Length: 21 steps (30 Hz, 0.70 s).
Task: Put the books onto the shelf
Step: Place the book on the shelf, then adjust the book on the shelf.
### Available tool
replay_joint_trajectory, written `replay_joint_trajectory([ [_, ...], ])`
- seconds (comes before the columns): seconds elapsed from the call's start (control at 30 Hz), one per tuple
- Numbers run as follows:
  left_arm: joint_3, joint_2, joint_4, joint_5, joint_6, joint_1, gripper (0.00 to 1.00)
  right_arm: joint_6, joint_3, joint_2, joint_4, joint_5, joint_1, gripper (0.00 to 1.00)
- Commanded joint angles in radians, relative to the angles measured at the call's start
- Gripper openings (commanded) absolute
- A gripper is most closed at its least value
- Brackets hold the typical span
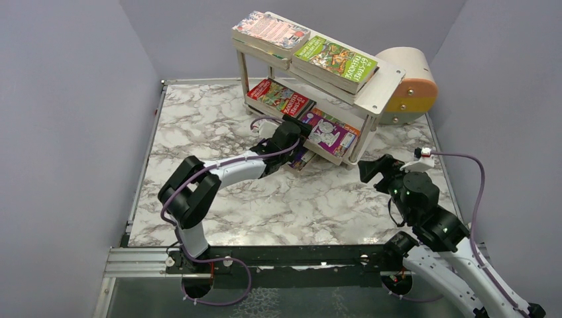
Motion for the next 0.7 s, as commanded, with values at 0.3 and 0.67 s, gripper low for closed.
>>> replay_joint_trajectory([
  [0.3, 0.228, 0.028, -0.386, 0.146, -0.009, 0.01, 0.99, 0.004, -0.017, 0.025, 0.051, -0.024, -0.005, 0.88],
  [0.67, 0.291, 0.067, -0.449, 0.178, -0.034, 0.01, 0.99, 0.009, -0.019, 0.017, 0.043, -0.017, -0.005, 0.88],
])
